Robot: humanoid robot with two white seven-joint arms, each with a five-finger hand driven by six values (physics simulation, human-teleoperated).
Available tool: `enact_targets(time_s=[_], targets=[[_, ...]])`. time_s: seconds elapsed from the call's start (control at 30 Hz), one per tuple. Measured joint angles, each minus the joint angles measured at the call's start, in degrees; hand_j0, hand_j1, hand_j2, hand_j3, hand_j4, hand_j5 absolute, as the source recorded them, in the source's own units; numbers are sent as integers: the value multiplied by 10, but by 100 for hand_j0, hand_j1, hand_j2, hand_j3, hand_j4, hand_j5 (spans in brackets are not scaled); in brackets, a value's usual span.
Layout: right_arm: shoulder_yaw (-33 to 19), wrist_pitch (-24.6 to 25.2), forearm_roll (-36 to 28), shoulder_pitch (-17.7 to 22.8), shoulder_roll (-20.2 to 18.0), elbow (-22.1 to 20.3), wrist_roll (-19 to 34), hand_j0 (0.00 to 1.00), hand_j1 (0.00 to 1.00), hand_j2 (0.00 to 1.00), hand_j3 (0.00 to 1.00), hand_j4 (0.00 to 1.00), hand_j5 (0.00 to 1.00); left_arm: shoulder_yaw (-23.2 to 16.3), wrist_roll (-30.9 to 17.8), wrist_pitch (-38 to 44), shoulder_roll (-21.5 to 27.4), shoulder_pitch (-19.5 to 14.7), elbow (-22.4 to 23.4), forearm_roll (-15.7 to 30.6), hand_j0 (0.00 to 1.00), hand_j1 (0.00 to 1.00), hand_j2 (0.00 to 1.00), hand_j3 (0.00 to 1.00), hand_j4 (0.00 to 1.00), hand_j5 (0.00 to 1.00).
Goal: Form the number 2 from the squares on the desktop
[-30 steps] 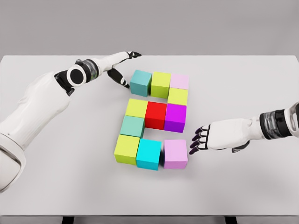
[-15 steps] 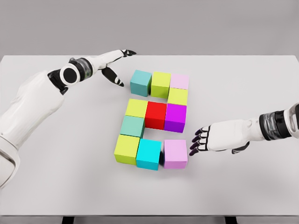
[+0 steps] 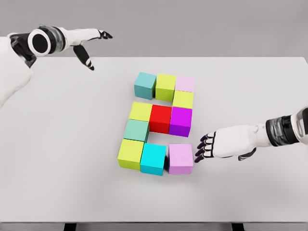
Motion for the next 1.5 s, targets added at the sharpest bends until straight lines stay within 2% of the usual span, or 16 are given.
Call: enact_targets(time_s=[0.13, 0.33, 0.83, 1.17, 1.3, 1.4, 1.5], targets=[[1, 0, 0, 0, 3, 0, 0, 100, 100, 100, 100, 100, 100, -28, -17, 34, 7, 12, -27, -26, 100, 100, 100, 100, 100, 100], [6, 0, 0, 0, 11, 0, 0, 100, 100, 100, 100, 100, 100, -66, -23, 39, 1, 18, -43, -34, 100, 100, 100, 100, 100, 100], [18, 0, 0, -1, 19, -1, 0, 100, 100, 100, 100, 100, 100, -107, -24, 3, -16, 39, -50, -34, 100, 100, 100, 100, 100, 100], [20, 0, 0, -5, 10, 1, 0, 100, 100, 100, 100, 100, 100, -113, -24, -17, -19, 40, -51, -34, 100, 100, 100, 100, 100, 100], [-16, 0, -12, -4, 1, 37, 0, 100, 100, 100, 100, 100, 100, -113, -24, -20, -23, 40, -51, -33, 100, 100, 100, 100, 100, 100], [-38, 0, -70, 0, -1, 77, 0, 100, 100, 100, 100, 100, 100, -113, -24, -27, -24, 40, -54, -33, 100, 100, 100, 100, 100, 100], [-38, 0, -100, 2, -1, 92, 0, 100, 100, 100, 100, 100, 100, -113, -24, -32, -25, 40, -60, -32, 100, 100, 100, 100, 100, 100]])
